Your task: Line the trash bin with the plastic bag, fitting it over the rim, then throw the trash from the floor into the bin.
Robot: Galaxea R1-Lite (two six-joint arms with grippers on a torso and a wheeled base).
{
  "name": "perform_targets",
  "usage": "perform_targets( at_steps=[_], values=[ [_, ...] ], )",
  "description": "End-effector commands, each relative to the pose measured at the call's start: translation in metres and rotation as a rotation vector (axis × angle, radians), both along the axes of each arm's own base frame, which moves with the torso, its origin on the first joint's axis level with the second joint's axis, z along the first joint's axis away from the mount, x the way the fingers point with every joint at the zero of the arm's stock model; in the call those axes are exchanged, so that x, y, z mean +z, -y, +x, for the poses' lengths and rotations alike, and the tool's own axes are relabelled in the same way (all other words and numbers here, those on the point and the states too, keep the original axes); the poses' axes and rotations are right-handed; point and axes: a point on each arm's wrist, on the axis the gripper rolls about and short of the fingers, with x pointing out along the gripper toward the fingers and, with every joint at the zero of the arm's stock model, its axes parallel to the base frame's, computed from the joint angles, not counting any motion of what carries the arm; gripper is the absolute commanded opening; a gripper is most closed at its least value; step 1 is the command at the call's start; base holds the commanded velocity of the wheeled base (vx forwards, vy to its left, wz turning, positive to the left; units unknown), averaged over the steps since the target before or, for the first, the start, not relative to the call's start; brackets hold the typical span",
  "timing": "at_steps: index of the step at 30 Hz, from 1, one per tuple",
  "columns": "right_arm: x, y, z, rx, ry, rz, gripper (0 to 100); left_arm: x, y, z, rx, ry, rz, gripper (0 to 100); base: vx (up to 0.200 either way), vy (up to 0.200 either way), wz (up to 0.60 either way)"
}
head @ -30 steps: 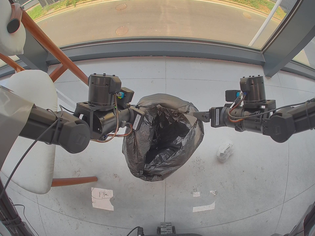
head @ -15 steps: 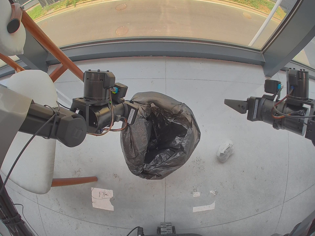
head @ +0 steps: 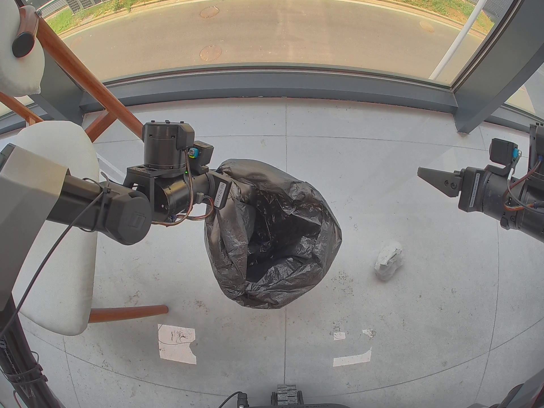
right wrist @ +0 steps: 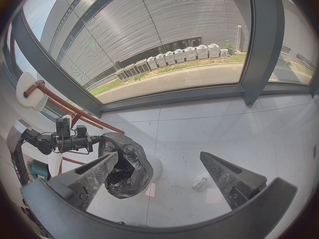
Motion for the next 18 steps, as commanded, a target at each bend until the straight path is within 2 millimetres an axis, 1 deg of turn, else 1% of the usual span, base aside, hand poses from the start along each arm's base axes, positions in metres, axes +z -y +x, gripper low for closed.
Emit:
perform_targets(
  at_steps=[1, 3, 4, 9, 15, 18],
  values=[
    [0.0019, 0.0030, -0.0022, -0.009, 0.008, 0.004, 100, -0.0046, -0.0036, 0.0074, 0.016, -0.006, 0.003, 0, 0.000, 0.000, 0.00],
    [0.0012, 0.0034, -0.0032, -0.009, 0.007, 0.002, 100, -0.0057, -0.0041, 0.0078, 0.018, -0.009, 0.002, 0, 0.000, 0.000, 0.00],
    [0.0007, 0.0035, -0.0037, -0.009, 0.006, 0.002, 100, -0.0057, -0.0041, 0.0078, 0.018, -0.009, 0.002, 100, 0.000, 0.000, 0.00],
    [0.0007, 0.0036, -0.0037, -0.010, 0.005, 0.003, 100, -0.0049, -0.0025, 0.0064, 0.012, -0.008, 0.001, 100, 0.000, 0.000, 0.00],
    [-0.0045, 0.0042, -0.0046, -0.010, -0.012, -0.005, 100, -0.0051, -0.0036, 0.0057, 0.015, -0.009, 0.002, 100, 0.000, 0.000, 0.00],
    [-0.0045, 0.0047, -0.0045, -0.017, -0.012, -0.004, 100, -0.0024, -0.0037, 0.0036, 0.011, -0.003, 0.001, 100, 0.000, 0.000, 0.00]
  ],
)
